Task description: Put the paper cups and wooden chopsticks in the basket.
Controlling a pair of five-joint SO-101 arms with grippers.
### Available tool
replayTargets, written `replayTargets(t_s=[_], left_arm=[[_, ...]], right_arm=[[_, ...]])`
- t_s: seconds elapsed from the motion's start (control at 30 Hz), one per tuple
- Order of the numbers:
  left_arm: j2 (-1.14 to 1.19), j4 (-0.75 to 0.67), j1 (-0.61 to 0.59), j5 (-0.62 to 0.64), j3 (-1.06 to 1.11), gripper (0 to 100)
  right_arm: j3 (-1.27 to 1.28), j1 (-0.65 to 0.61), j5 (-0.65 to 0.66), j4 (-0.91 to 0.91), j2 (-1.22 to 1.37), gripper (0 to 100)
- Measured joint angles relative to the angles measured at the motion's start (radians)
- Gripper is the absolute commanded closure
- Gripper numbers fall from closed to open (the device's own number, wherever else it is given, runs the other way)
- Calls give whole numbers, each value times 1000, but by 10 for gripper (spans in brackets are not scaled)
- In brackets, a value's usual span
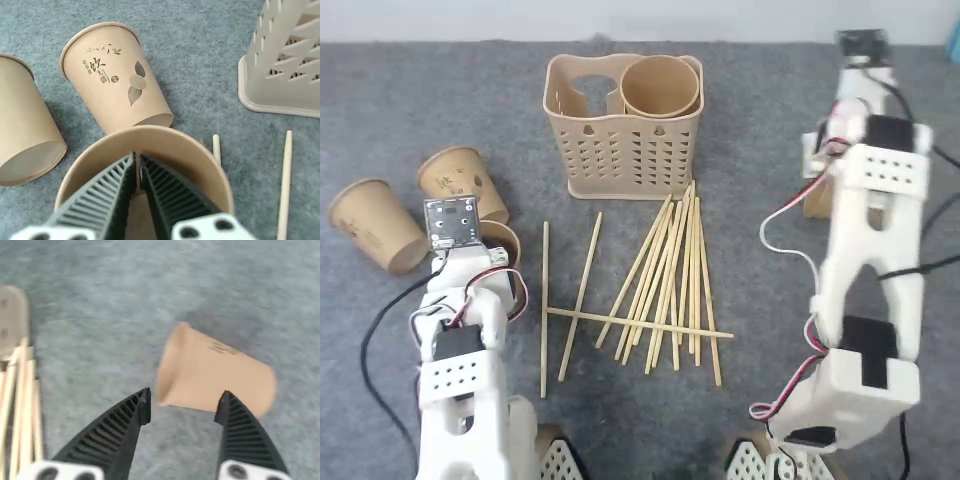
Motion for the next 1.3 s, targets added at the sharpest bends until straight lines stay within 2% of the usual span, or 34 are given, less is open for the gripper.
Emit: replayTargets(t_s=[0.1, 0.5, 1.03, 1.3], left_arm=[[0, 0, 0, 0, 0, 984], [0, 0, 0, 0, 0, 984], [0, 0, 0, 0, 0, 984], [0, 0, 0, 0, 0, 984]], right_arm=[[0, -38, 0, -11, 44, 989], [0, -31, 14, -163, 242, 990], [-63, 348, 249, -218, 250, 990], [-72, 456, 311, -361, 250, 987]])
